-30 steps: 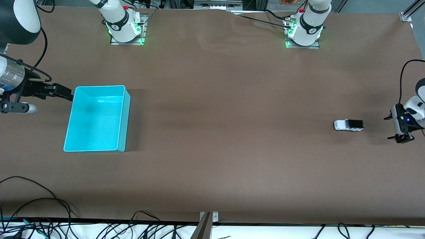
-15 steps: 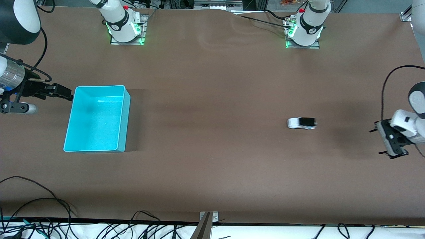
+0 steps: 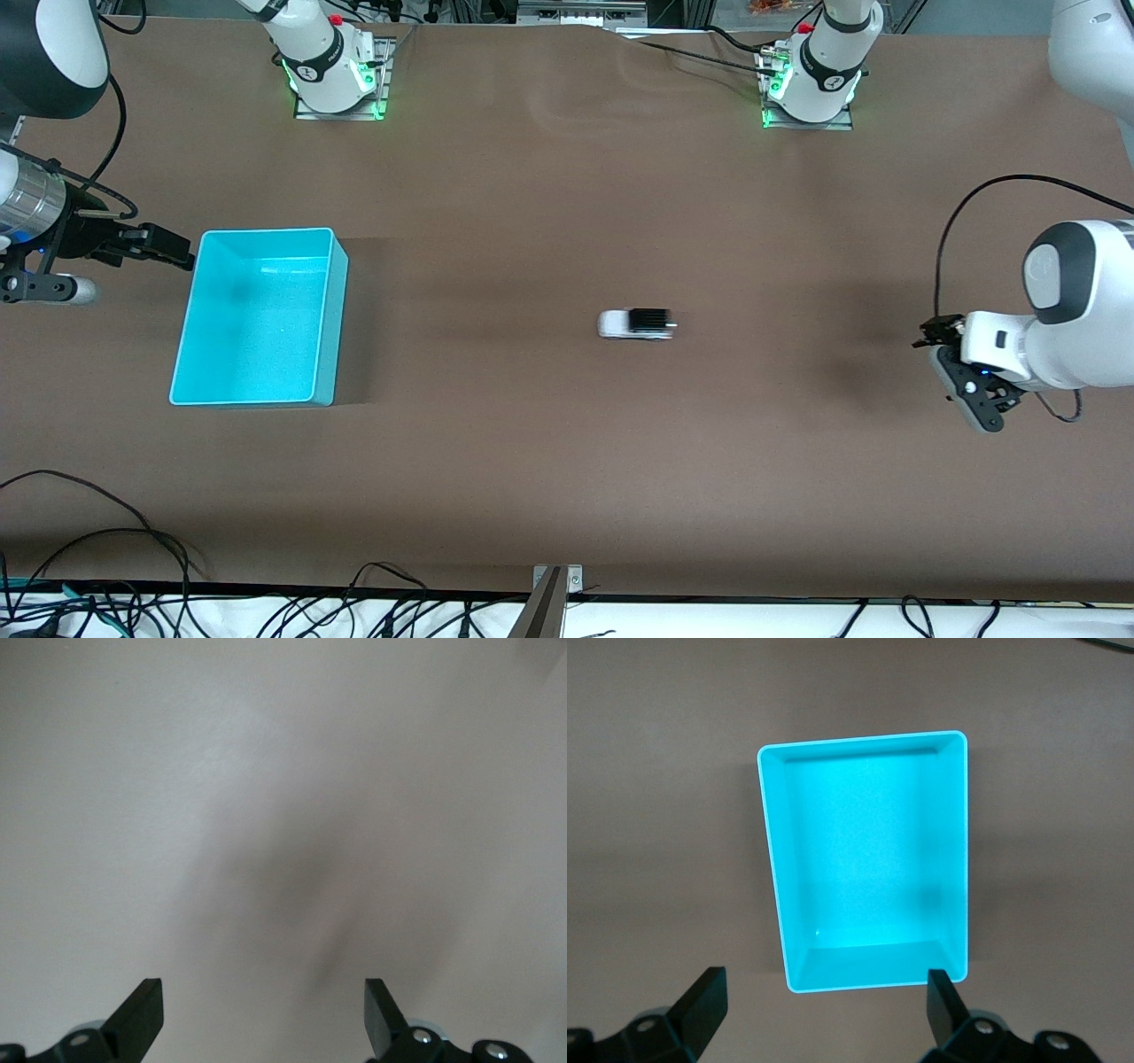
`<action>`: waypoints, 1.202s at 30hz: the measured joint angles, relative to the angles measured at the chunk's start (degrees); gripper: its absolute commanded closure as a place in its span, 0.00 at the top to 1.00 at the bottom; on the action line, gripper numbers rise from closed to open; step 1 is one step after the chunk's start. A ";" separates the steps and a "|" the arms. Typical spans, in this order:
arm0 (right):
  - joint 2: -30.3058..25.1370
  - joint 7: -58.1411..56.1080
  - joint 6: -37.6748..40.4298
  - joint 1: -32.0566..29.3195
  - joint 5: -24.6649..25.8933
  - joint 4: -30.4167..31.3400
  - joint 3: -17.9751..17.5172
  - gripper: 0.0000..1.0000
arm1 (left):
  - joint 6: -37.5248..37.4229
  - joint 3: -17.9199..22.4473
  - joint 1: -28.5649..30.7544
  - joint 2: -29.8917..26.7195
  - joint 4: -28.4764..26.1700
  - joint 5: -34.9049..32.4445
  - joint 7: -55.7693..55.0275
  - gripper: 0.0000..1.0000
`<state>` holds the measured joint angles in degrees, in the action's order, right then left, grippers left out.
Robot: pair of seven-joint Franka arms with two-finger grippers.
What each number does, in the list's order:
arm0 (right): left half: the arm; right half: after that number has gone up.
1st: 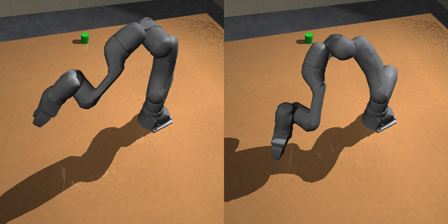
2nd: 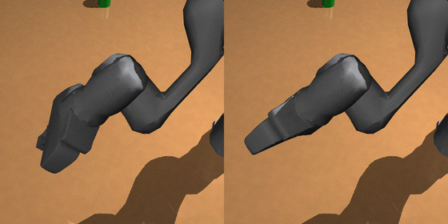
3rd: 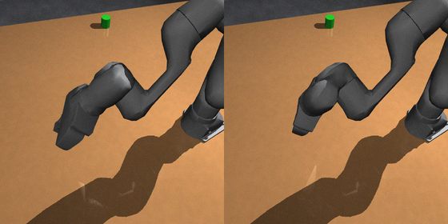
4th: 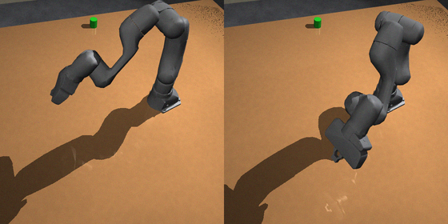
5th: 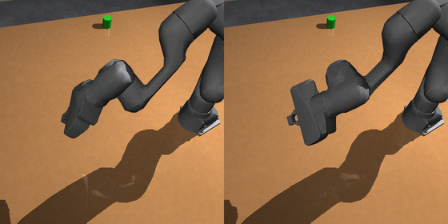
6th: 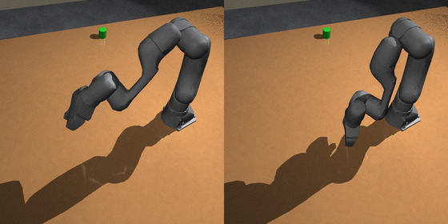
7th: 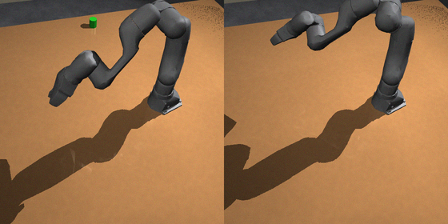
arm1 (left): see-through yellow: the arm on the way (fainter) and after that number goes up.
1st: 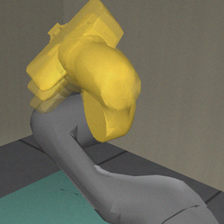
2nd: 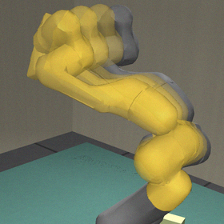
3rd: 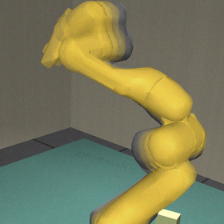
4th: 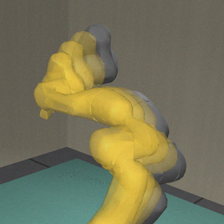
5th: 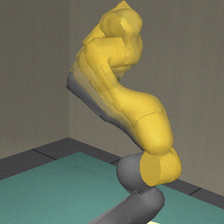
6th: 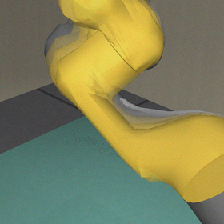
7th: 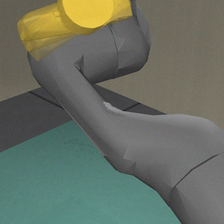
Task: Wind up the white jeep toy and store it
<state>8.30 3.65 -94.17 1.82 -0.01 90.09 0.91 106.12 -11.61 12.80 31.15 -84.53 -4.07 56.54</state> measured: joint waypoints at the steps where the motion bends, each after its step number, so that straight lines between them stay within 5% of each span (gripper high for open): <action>1: 0.00 0.00 -0.02 0.00 0.00 0.00 0.00 1.00 | -0.69 -0.36 -0.31 -0.09 0.15 0.03 -2.13 1.00; 13: 0.00 0.00 -0.10 0.02 0.00 0.00 -0.02 1.00 | -7.52 -5.68 -1.47 -2.50 0.70 0.04 -23.14 1.00; 36: 0.51 -1.93 -2.08 2.10 0.03 0.01 -0.25 1.00 | -9.83 -5.76 -0.99 -3.04 2.32 0.04 -46.79 1.00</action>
<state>8.80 1.72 -96.25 3.92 0.02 90.10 0.66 96.29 -17.36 11.81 28.11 -82.21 -4.03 9.76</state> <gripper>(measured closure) 0.000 0.000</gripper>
